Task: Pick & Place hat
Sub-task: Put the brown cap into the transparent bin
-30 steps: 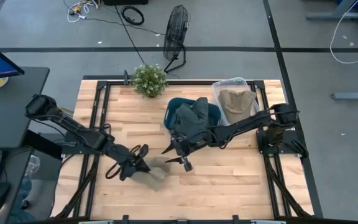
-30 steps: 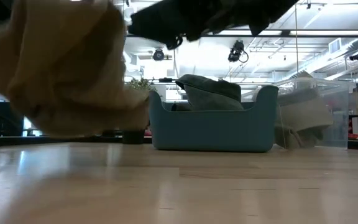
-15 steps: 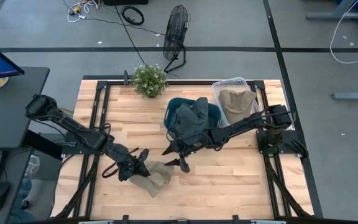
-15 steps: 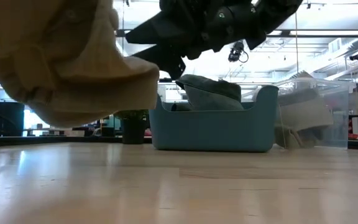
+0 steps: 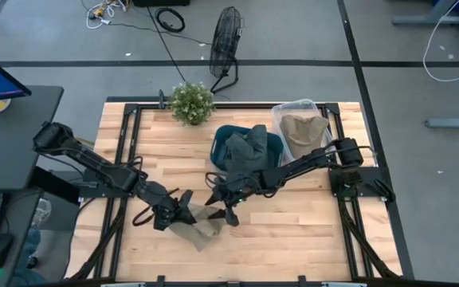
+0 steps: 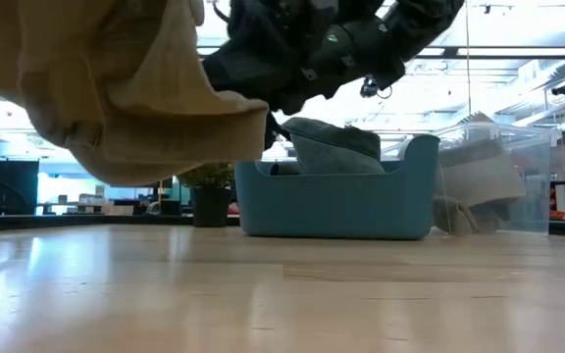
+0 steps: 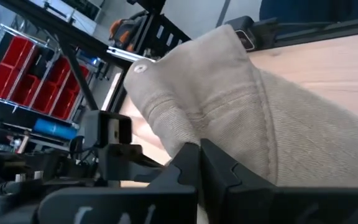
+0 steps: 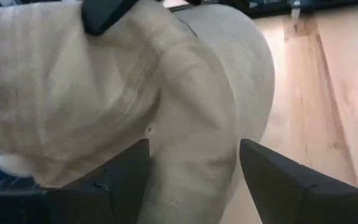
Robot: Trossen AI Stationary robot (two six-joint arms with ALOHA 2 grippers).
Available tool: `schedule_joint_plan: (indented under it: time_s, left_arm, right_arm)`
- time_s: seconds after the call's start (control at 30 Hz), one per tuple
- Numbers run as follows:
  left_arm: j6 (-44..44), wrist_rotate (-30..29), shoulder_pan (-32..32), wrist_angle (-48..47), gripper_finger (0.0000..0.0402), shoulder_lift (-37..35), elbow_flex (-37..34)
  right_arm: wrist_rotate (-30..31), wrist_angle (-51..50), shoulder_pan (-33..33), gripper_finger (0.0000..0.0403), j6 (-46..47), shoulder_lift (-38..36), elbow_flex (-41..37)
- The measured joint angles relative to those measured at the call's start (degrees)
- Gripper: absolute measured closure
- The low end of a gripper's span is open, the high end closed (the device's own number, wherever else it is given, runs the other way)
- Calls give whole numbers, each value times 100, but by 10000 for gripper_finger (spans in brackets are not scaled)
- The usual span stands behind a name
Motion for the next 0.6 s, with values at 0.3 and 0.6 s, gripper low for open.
schedule_joint_plan:
  time_s: [0.3,0.6]
  left_arm:
    - [-159,1,10,-120,399,0,43]
    - [-771,-233,19,-21,386,0,43]
  right_arm:
    - [-103,-986,26,236,-543,10,565]
    - [-93,-1303,20,387,-588,9,613]
